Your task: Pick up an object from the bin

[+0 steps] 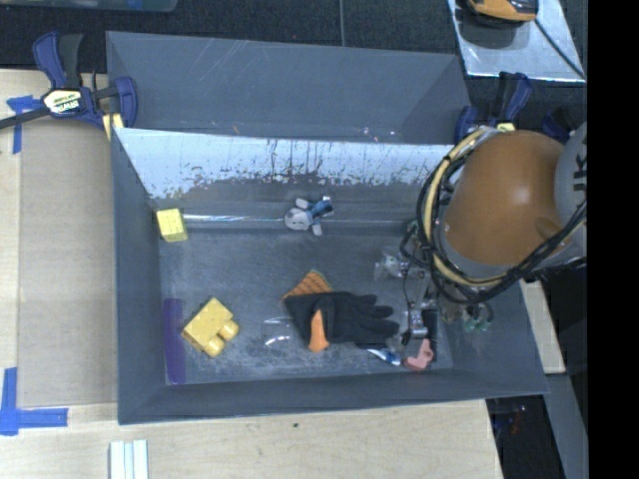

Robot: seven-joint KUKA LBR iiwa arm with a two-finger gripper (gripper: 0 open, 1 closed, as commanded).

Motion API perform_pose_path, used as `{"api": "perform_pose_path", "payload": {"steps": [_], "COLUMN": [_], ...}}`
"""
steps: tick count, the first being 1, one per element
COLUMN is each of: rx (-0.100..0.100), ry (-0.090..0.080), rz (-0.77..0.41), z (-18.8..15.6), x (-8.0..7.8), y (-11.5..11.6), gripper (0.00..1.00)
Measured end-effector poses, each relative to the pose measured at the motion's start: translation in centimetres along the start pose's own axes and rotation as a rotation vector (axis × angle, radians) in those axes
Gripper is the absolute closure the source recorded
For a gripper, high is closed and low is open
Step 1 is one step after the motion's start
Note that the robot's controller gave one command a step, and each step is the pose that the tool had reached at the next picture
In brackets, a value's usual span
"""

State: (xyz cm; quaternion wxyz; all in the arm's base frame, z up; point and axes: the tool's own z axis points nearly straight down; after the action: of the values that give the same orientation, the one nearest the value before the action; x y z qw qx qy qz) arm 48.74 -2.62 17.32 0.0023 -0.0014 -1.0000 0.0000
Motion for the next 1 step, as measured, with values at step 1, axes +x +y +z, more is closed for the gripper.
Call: {"api": "perform_pose_path", "payload": {"steps": [1], "rx": [0.0], "ry": [-0.007], "rz": [-0.001], "z": [-0.32], "x": [-0.18], "y": [0.0], "gripper": [0.0]}}
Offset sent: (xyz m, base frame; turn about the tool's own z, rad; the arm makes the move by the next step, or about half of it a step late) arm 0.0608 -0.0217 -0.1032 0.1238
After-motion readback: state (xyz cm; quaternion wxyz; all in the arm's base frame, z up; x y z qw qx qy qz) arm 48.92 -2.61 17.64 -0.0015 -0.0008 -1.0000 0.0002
